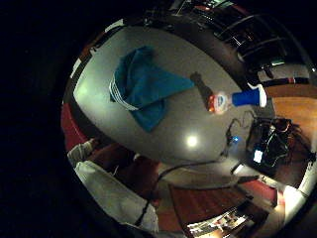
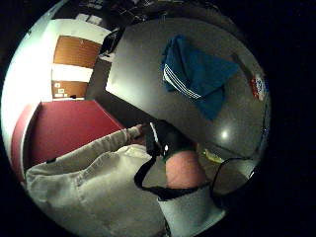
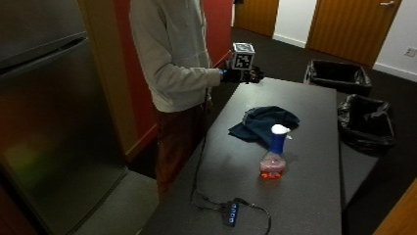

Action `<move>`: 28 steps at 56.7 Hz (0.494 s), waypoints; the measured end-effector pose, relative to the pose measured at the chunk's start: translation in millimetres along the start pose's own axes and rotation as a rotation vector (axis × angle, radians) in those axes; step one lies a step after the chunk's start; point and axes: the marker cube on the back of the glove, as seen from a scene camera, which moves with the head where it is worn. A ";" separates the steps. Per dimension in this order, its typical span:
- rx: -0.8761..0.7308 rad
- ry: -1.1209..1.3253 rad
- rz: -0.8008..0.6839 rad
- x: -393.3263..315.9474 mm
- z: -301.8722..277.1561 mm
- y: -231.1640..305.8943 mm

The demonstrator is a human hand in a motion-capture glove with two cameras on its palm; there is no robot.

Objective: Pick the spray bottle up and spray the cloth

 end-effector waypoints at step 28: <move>0.020 -0.009 0.102 20.8 11.8 27.6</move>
